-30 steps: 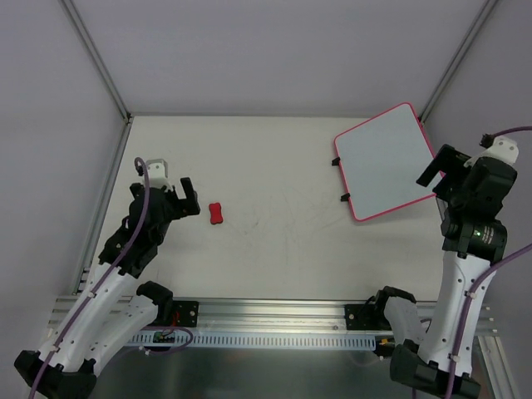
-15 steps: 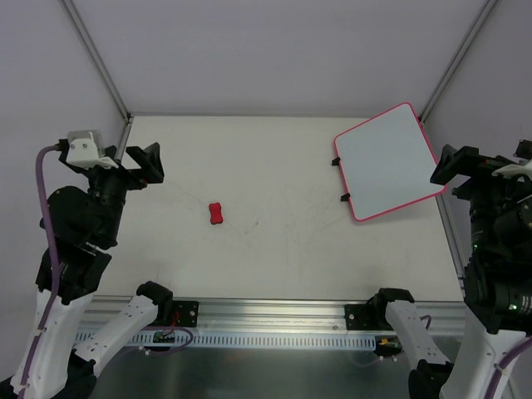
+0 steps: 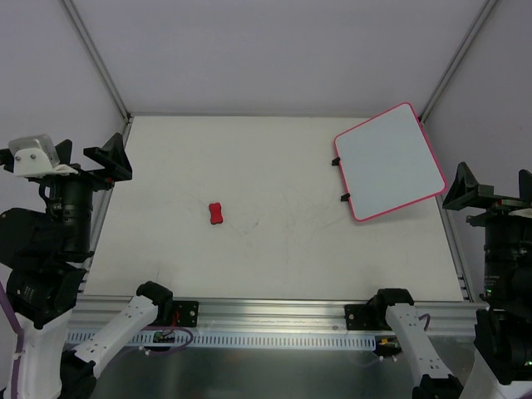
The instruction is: Erase the whiteboard
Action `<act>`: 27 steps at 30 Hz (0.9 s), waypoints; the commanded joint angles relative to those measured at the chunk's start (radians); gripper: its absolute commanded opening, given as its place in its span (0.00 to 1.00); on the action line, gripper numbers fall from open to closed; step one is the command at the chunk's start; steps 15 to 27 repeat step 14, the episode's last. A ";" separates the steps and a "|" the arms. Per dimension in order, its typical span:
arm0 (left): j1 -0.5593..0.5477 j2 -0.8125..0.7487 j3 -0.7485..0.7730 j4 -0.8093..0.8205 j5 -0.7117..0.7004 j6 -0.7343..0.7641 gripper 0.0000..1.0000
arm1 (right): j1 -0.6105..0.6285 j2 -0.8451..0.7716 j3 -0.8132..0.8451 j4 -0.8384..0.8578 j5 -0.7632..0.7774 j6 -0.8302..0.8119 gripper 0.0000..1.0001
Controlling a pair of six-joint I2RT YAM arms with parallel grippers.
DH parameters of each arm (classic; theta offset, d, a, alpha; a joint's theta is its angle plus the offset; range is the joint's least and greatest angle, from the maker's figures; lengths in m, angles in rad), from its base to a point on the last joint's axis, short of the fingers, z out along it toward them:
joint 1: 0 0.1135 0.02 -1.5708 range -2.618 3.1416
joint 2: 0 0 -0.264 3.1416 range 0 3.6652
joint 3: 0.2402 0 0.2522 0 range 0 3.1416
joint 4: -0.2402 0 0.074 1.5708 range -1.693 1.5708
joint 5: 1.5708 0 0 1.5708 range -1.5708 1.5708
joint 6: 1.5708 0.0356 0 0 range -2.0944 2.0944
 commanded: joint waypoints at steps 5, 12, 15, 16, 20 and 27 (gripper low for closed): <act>0.004 -0.022 0.025 0.004 -0.040 0.035 0.99 | 0.016 0.006 0.027 0.053 -0.009 -0.016 0.99; 0.004 -0.033 0.020 0.002 -0.040 0.027 0.99 | 0.016 0.014 0.036 0.052 -0.031 -0.002 0.99; 0.006 -0.031 0.020 0.002 -0.042 0.024 0.99 | 0.016 0.014 0.034 0.055 -0.034 0.000 0.99; 0.006 -0.031 0.020 0.002 -0.042 0.024 0.99 | 0.016 0.014 0.034 0.055 -0.034 0.000 0.99; 0.006 -0.031 0.020 0.002 -0.042 0.024 0.99 | 0.016 0.014 0.034 0.055 -0.034 0.000 0.99; 0.006 -0.031 0.020 0.002 -0.042 0.024 0.99 | 0.016 0.014 0.034 0.055 -0.034 0.000 0.99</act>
